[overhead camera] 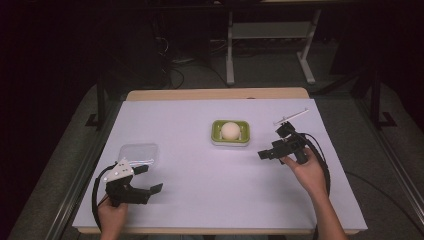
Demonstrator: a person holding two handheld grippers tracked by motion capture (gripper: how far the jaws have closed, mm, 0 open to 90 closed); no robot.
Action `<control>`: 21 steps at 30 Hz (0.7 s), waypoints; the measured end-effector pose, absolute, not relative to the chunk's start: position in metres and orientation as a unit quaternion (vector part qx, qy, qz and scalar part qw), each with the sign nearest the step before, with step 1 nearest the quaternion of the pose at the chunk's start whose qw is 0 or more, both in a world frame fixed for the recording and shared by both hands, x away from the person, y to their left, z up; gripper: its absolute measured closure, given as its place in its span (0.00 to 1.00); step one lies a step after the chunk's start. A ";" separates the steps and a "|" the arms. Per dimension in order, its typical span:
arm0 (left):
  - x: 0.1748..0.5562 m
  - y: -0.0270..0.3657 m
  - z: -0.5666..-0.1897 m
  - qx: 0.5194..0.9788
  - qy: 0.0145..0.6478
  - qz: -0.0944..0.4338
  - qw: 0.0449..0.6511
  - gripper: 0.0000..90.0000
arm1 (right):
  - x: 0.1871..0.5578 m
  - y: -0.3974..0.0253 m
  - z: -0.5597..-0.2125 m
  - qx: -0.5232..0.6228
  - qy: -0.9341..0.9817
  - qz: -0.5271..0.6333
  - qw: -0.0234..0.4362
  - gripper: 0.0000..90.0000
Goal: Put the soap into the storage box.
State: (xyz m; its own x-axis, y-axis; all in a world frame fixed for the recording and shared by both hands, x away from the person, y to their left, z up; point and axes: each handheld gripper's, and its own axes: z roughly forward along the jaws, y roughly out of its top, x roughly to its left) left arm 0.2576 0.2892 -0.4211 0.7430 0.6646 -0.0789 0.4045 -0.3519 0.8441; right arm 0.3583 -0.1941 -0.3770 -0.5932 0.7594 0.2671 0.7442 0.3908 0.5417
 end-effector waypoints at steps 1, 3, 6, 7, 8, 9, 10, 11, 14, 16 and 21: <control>0.258 0.289 -0.421 0.810 0.330 0.140 0.464 0.14 | 0.357 -0.195 -0.377 0.452 0.833 0.320 0.014 0.26; 0.258 0.289 -0.421 0.810 0.329 0.140 0.464 0.14 | 0.351 -0.201 -0.379 0.450 0.831 0.327 0.018 0.26; 0.258 0.289 -0.421 0.811 0.328 0.141 0.463 0.14 | 0.346 -0.207 -0.381 0.451 0.829 0.330 0.019 0.26; 0.258 0.289 -0.421 0.811 0.328 0.141 0.463 0.14 | 0.346 -0.207 -0.381 0.451 0.829 0.330 0.019 0.26; 0.258 0.289 -0.421 0.812 0.327 0.141 0.462 0.14 | 0.344 -0.209 -0.382 0.453 0.828 0.332 0.018 0.26; 0.258 0.289 -0.421 0.812 0.328 0.140 0.462 0.14 | 0.341 -0.211 -0.383 0.456 0.825 0.332 0.017 0.26; 0.258 0.289 -0.421 0.811 0.329 0.140 0.463 0.14 | 0.340 -0.213 -0.383 0.457 0.825 0.332 0.018 0.26; 0.258 0.289 -0.422 0.810 0.329 0.141 0.465 0.14 | 0.338 -0.215 -0.384 0.456 0.824 0.335 0.018 0.26; 0.258 0.289 -0.422 0.807 0.333 0.139 0.467 0.14 | 0.333 -0.220 -0.386 0.458 0.824 0.333 0.017 0.26; 0.257 0.289 -0.422 0.807 0.335 0.139 0.467 0.14 | 0.330 -0.223 -0.387 0.461 0.822 0.333 0.017 0.26; 0.257 0.290 -0.422 0.807 0.334 0.140 0.465 0.14 | 0.321 -0.231 -0.389 0.465 0.819 0.336 0.019 0.26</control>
State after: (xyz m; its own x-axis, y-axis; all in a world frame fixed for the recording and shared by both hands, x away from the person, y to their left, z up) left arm 0.2575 0.2901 -0.4217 0.7370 0.6705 -0.0846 0.4093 -0.3432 0.8454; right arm 0.3210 -0.2305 -0.3886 -0.5669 0.7745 0.2806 0.7485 0.3421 0.5680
